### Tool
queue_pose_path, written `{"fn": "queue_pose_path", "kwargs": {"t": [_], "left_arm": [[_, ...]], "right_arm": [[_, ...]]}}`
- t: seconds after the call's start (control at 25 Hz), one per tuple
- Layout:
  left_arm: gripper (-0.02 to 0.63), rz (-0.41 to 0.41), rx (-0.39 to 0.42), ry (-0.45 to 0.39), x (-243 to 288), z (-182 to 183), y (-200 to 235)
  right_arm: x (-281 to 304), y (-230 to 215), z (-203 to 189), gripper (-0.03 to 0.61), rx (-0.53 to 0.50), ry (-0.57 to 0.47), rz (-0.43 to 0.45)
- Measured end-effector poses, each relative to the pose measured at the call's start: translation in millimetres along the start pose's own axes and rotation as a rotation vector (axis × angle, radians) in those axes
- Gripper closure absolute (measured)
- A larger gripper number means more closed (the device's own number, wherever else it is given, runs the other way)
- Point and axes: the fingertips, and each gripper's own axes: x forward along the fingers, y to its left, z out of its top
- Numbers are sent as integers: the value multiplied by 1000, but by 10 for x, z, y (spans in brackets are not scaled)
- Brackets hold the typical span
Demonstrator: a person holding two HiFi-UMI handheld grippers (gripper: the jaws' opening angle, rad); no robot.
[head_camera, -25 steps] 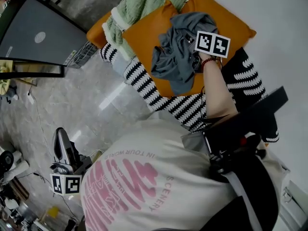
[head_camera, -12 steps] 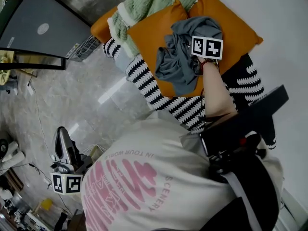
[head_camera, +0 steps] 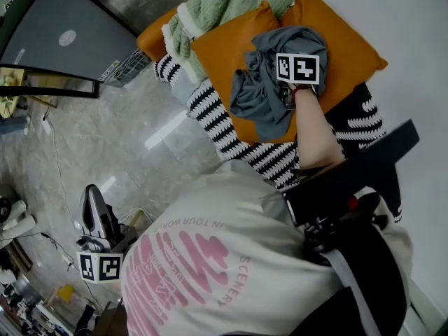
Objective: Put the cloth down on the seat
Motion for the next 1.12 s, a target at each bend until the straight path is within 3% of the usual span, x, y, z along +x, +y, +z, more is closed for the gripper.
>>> {"fn": "queue_pose_path", "kwargs": {"t": [0.32,0.56,0.64,0.88,1.0,1.12], "left_arm": [[604,27,-18,-18,41,-90,8],[604,9,-28,-35,127,-34,61],[604,-9,-16,-46,138,-39,39],[604,-42,-21,-45,178,-100,117],[604,-65,-24,-44,232,-39,165],[604,-99,-27,-47,222,47,199]], "right_arm": [[176,-107,64,429,50,31,20],[162,71,135,278,35,76,88],[126,81,131,258,-26,78,68],[-69,-16,163,233,-265,50,-108],[-200,-39,204,233,-290,53,-131],[-470,-15,287,233,-244,21,-132]]}}
